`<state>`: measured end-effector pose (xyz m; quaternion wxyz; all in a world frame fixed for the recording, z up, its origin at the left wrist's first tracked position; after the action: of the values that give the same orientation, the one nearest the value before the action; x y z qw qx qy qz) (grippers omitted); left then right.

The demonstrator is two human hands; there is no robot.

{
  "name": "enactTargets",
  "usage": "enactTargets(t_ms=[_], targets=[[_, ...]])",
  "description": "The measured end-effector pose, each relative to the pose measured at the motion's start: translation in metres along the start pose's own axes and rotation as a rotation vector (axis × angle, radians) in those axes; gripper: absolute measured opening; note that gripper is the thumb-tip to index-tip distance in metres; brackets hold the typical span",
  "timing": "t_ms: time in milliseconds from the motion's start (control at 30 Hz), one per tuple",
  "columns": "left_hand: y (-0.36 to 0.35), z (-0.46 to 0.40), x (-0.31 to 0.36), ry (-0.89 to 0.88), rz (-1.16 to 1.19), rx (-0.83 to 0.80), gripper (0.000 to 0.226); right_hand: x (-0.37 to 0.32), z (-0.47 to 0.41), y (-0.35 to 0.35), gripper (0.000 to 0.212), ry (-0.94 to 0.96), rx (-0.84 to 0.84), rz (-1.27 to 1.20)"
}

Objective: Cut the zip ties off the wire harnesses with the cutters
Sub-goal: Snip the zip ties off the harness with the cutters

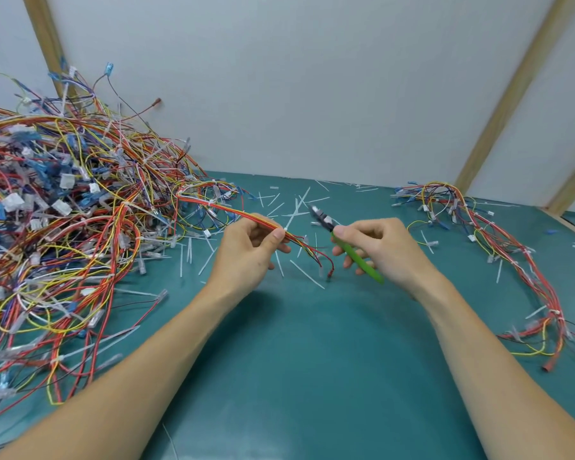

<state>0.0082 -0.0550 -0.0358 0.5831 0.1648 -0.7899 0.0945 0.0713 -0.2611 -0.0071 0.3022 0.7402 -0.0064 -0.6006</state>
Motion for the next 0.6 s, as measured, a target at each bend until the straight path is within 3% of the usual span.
enactTargets(t_ms=[67,233,367,600], targets=[[-0.001,0.0,0.002,-0.021,0.007,-0.012,0.004,-0.005,-0.001,0.007,0.02,0.082,0.093,-0.033],[-0.003,0.001,0.004,-0.04,0.009,-0.063,0.011,-0.001,0.002,0.005,0.016,0.041,-0.123,0.028],[-0.003,0.001,0.004,-0.039,0.007,-0.069,0.01,0.002,0.002,0.003,0.018,0.006,-0.154,0.01],[-0.005,0.002,0.004,-0.027,0.015,-0.086,0.01,0.007,0.002,-0.001,0.04,-0.047,-0.239,-0.049]])
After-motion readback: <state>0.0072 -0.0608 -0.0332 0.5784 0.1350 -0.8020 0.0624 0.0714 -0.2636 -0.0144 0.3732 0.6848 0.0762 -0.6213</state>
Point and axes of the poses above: each hand's wrist, its own z-axis away from the middle knuckle, its own y-axis out of the back of the hand, x = y × z, the point moved 5 cm from there along -z, towards the middle knuckle, and after that the axes turned 3 degrees about z, right-handed, at the moved point
